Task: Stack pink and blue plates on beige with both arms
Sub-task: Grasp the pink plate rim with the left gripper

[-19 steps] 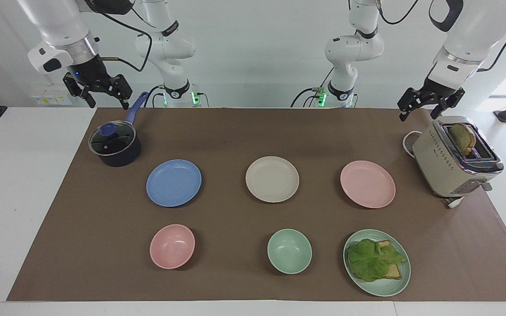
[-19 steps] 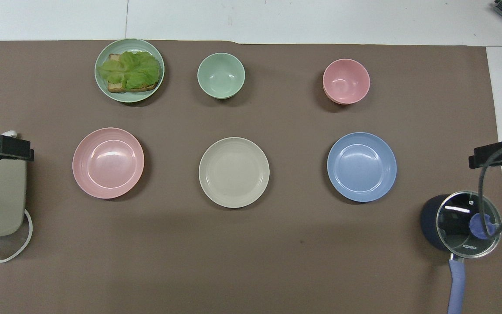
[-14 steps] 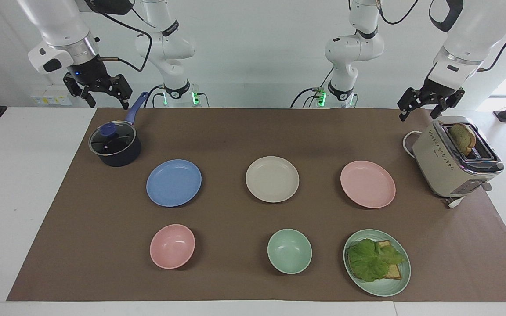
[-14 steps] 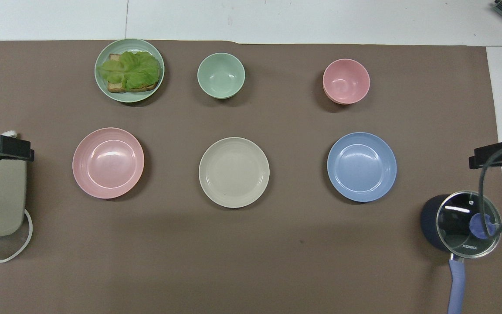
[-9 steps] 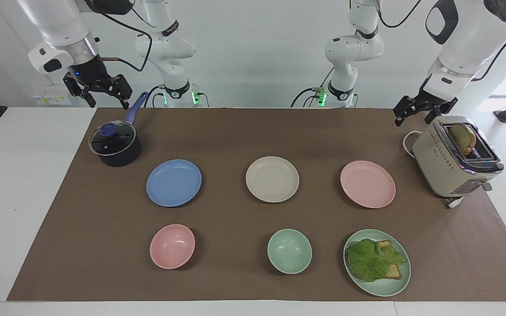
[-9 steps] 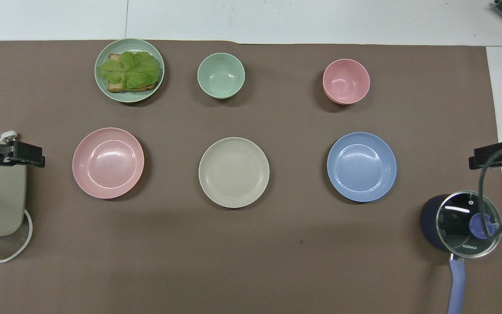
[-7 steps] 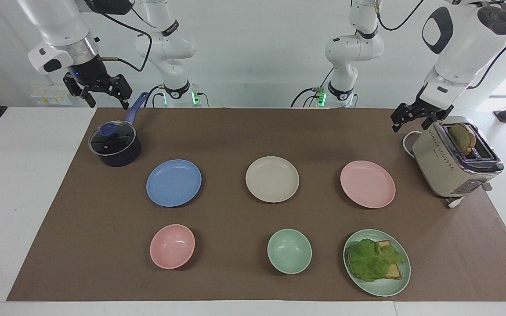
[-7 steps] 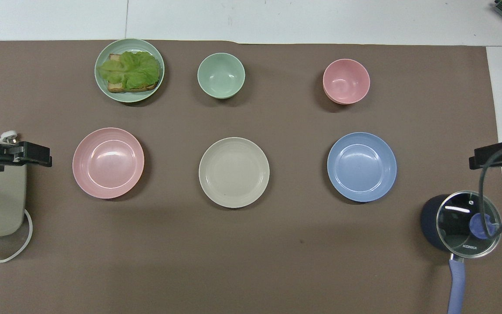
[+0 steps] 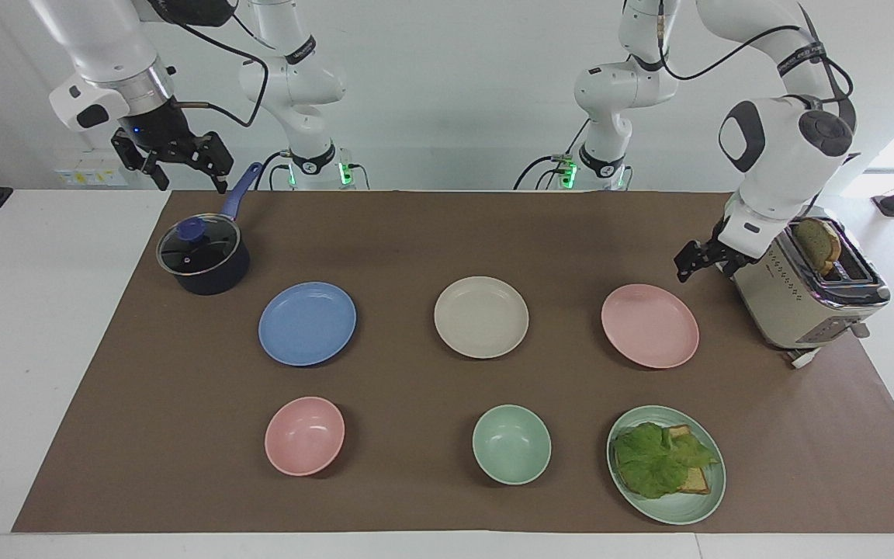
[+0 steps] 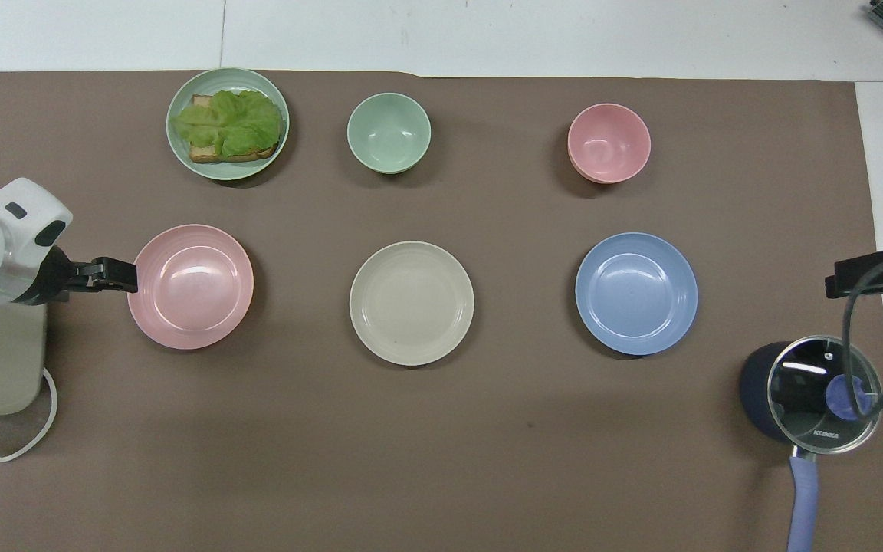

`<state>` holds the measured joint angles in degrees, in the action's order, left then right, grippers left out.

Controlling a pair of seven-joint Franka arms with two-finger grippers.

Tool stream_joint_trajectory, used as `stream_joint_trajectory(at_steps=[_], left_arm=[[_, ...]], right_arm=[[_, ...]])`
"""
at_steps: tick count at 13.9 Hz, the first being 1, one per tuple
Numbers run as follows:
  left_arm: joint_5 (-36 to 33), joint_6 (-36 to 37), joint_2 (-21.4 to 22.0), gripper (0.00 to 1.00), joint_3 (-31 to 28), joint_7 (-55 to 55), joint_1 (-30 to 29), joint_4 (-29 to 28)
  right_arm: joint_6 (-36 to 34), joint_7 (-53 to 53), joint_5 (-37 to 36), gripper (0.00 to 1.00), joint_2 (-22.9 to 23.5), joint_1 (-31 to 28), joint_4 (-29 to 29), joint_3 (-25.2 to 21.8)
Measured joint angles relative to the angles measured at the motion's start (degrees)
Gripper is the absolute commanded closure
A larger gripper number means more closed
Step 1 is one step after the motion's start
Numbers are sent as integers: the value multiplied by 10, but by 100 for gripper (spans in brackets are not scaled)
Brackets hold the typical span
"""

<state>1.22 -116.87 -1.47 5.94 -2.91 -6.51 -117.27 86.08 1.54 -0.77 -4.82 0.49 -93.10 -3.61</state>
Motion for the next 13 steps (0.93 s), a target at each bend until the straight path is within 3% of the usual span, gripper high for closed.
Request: stream_joint_trajectory(at_steps=[5, 11, 13], left_arm=[[8, -52, -81, 0, 0, 0, -10, -1], [10, -57, -104, 0, -1, -1, -27, -2], [10, -58, -105, 17, 0, -9, -27, -9]], right_arm=[[0, 0, 0, 0, 0, 0, 0, 0], [-1, 0, 0, 0, 0, -1, 0, -1], [-1, 0, 0, 0, 0, -1, 0, -1]])
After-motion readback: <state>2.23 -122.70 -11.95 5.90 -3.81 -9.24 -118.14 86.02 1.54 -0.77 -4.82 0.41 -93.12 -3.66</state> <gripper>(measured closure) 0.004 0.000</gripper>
